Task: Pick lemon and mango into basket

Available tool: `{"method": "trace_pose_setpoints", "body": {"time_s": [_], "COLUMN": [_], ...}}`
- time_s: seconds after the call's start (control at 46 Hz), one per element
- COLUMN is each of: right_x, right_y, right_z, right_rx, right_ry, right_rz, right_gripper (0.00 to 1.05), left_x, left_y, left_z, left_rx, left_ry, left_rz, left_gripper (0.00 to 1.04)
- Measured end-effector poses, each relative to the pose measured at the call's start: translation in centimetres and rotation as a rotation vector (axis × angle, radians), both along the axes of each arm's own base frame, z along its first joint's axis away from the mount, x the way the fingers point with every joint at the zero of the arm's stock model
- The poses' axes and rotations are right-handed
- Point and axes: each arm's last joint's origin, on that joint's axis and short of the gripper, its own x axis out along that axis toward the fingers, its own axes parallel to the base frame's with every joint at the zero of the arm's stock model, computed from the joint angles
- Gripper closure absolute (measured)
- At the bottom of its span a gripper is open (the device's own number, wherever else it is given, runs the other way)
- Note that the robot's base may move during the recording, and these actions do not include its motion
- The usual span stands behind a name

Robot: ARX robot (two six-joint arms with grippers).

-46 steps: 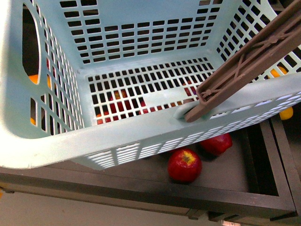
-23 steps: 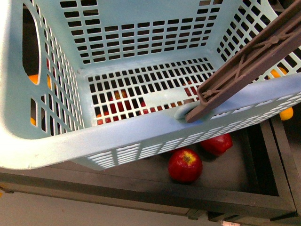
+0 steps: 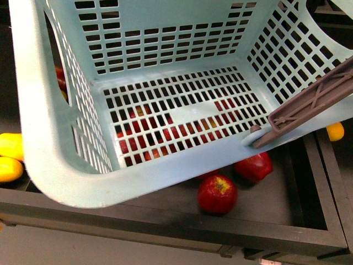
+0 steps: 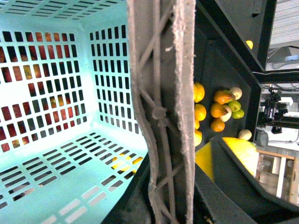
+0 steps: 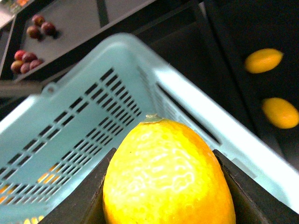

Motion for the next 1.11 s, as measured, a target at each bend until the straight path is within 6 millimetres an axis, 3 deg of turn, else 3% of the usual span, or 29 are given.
{"method": "trace_pose_setpoints", "body": {"time_s": [0.087, 0.261, 0.413, 0.587, 0.761, 0.913, 1.022, 1.109], "right_x": [-0.3, 0.2, 0.2, 0.4, 0.4, -1.4, -3.6, -5.3], "right_y": [1.5, 2.5, 2.5, 1.5, -0.8, -4.2, -6.2, -6.2], "right_z": [-0.5, -1.7, -1.9, -2.0, -1.2, -0.4, -1.7, -3.0], "right_rx": [-0.013, -0.032, -0.036, -0.03, -0.015, -0.075, -0.244, -0.39], "right_ry": [0.014, 0.049, 0.052, 0.048, 0.023, -0.011, -0.36, -0.46], "right_rz": [0.041, 0.06, 0.06, 0.025, -0.055, -0.205, 0.016, 0.062], "right_gripper": [0.54, 0.53, 0.27, 0.07, 0.09, 0.1, 0.32, 0.49], "left_x": [0.0, 0.0, 0.0, 0.0, 0.0, 0.0, 0.0, 0.0], "left_y": [0.0, 0.0, 0.0, 0.0, 0.0, 0.0, 0.0, 0.0], "left_z": [0.0, 0.0, 0.0, -0.1, -0.1, -0.1, -0.1, -0.1], "left_rx": [-0.004, -0.001, -0.002, 0.0, 0.003, 0.001, 0.001, 0.002], "left_ry": [0.005, 0.002, 0.003, 0.004, 0.001, 0.003, 0.003, 0.002], "left_rz": [0.006, 0.0, -0.001, 0.0, 0.003, 0.001, 0.002, 0.0], "left_gripper": [0.96, 0.96, 0.97, 0.97, 0.97, 0.97, 0.97, 0.97]}}
